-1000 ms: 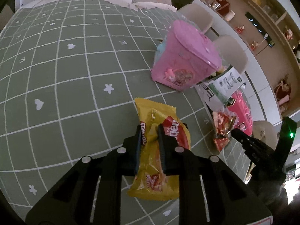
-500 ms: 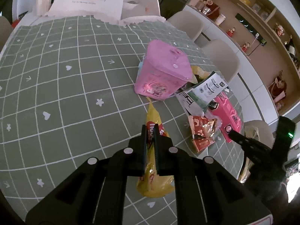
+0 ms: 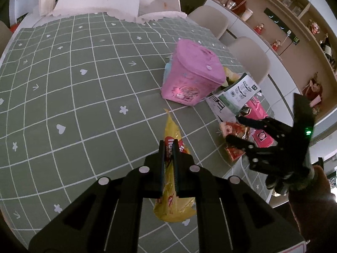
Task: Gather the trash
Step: 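Lift the yellow bag and red packet and carry them toward the bin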
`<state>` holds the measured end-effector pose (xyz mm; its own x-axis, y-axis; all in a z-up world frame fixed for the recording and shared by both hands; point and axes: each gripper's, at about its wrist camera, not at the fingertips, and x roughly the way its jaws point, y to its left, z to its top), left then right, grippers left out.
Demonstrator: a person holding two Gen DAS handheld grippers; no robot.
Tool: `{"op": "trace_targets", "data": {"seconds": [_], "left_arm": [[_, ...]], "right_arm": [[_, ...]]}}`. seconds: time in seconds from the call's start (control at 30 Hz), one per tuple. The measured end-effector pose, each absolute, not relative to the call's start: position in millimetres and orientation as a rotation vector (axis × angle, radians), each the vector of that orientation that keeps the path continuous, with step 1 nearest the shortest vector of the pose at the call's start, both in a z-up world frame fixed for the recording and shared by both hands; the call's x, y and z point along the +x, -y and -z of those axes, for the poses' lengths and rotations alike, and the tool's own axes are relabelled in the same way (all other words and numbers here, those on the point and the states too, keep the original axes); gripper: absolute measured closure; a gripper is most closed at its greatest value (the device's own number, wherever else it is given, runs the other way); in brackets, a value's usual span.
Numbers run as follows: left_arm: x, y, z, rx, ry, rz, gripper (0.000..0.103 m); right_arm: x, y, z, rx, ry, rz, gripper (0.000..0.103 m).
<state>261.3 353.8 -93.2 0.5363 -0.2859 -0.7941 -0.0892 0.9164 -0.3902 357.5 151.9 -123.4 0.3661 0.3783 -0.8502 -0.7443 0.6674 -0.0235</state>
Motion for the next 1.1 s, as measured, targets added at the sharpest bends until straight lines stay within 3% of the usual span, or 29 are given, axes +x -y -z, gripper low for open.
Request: {"op": "trace_targets", "data": {"seconds": [0.6, 0.63, 0.67, 0.77, 0.87, 1.1], "left_arm": [[255, -349, 92, -0.427, -1.013, 0.106, 0.096], [254, -347, 91, -0.424, -1.01, 0.107, 0.096], [253, -345, 88, -0.42, -1.005, 0.106, 0.096], [252, -339, 79, -0.412, -0.99, 0.103, 0.096], [253, -330, 63, -0.396, -0.957, 0.112, 0.096], [255, -283, 17, -0.319, -0.854, 0.166, 0.096]], "right_arm": [[339, -139, 142, -0.416, -1.026, -0.704, 0.042], [337, -135, 142, -0.409, -1.028, -0.692, 0.046], [334, -132, 141, -0.4, -1.023, -0.673, 0.06], [320, -126, 128, -0.391, -0.98, -0.641, 0.076], [307, -116, 103, -0.349, -0.925, -0.61, 0.083], [288, -74, 43, -0.276, -0.812, -0.523, 0.084]]}}
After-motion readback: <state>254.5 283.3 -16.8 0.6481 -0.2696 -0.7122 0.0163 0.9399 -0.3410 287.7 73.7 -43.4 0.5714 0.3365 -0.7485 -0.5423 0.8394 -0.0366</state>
